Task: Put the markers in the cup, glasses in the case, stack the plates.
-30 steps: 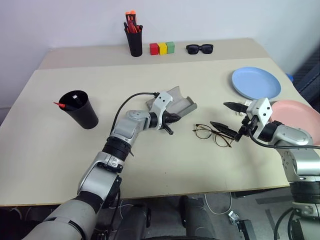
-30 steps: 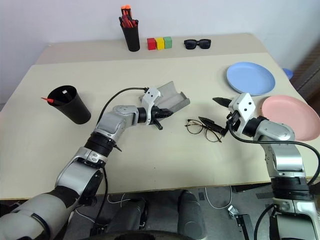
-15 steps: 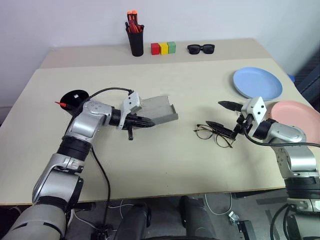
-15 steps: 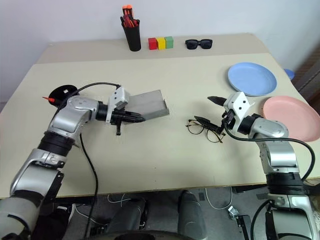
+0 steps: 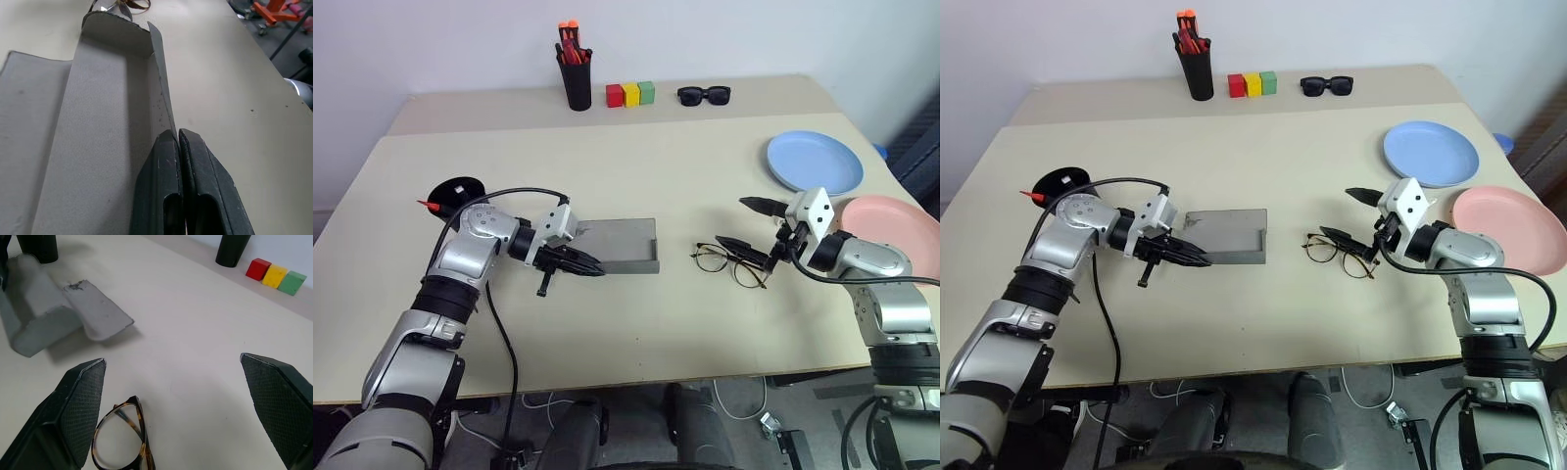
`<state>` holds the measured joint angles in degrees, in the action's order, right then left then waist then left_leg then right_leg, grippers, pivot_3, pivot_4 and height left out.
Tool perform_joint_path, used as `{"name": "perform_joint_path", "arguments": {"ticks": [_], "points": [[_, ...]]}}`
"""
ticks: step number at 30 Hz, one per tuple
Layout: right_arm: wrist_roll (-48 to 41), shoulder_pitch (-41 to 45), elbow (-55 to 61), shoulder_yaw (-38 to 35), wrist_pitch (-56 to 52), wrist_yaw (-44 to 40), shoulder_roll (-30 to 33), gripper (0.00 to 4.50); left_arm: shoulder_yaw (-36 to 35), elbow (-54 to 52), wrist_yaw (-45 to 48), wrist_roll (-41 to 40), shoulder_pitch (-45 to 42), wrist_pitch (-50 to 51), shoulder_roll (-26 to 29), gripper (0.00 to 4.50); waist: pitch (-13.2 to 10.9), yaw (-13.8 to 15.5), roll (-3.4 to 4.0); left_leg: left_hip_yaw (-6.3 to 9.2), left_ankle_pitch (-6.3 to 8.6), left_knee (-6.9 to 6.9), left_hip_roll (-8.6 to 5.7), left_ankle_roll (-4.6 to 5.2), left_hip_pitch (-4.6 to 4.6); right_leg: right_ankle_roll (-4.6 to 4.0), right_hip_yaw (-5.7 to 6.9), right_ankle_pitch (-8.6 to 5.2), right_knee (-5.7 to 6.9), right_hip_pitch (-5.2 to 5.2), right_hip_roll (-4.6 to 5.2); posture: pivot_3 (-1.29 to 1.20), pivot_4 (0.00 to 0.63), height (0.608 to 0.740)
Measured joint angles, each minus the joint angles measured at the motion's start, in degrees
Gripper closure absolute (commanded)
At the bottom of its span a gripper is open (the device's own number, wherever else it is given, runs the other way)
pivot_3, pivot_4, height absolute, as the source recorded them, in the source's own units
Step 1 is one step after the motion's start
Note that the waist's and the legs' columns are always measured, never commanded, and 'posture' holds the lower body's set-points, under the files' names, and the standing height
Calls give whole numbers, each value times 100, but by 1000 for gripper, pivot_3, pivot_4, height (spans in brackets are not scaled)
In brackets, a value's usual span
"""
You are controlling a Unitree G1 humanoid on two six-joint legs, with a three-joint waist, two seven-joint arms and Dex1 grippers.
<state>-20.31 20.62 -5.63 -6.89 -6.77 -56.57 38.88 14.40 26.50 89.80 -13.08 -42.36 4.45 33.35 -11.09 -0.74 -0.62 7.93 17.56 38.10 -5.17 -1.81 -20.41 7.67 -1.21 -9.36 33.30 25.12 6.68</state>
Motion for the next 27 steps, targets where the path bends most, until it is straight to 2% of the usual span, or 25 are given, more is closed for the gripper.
{"name": "perform_joint_path", "arguments": {"ticks": [1, 6, 10, 16, 21, 25, 27], "points": [[0, 0, 0, 0, 0, -11, 0, 0, -17, 0, -20, -2, 0, 1, -34, 2570, 0, 0, 0, 0, 0, 0, 0, 0, 0, 0, 0, 0, 0, 0, 0, 0, 150, 740], [-9, 2, 65, 57, -98, -141, 29, 0, -213, -222, -143, -151, 49, 198, -82, 178, 0, -10, 0, 0, 0, 0, 0, 0, -1, 0, 0, 0, 1, 2, 0, 0, 150, 740], [-3, -10, 286, 181, -455, -263, 273, 0, -501, -981, -254, -528, 316, 750, 121, 81, 0, -23, 1, 1, 1, 0, 2, 3, -1, 0, -1, 0, 3, 4, 0, 0, 150, 740], [352, -146, 909, 443, -1182, -236, 940, 0, -1384, -2786, -1093, -1366, 1362, 1810, 418, 81, -1, -8, 2, -1, 3, 0, 5, 4, -1, 0, -6, -1, 7, 8, 0, 0, 150, 740], [801, -111, 1051, 877, -1809, -117, 1191, 0, -2060, -3868, -1620, -1821, 2331, 2038, 598, 81, -1, -13, 2, -6, 2, 0, 8, 4, 1, -2, -9, -2, 11, 8, 0, 0, 150, 740], [981, -52, 991, 1096, -2231, -20, 1183, 0, -2660, -4243, -1783, -2029, 3044, 1878, 717, 81, -1, 4, 2, -10, 2, 0, 9, 4, 0, -2, -10, -2, 7, 8, 1, 0, 150, 740], [1075, 44, 848, 1126, -2322, 60, 1174, 530, -2800, -4282, -1853, -2095, 3331, 1849, 722, 0, -1, 16, 2, -12, 2, 0, 8, 4, 0, -2, -11, -2, 6, 6, 2, 0, 150, 740]]}}
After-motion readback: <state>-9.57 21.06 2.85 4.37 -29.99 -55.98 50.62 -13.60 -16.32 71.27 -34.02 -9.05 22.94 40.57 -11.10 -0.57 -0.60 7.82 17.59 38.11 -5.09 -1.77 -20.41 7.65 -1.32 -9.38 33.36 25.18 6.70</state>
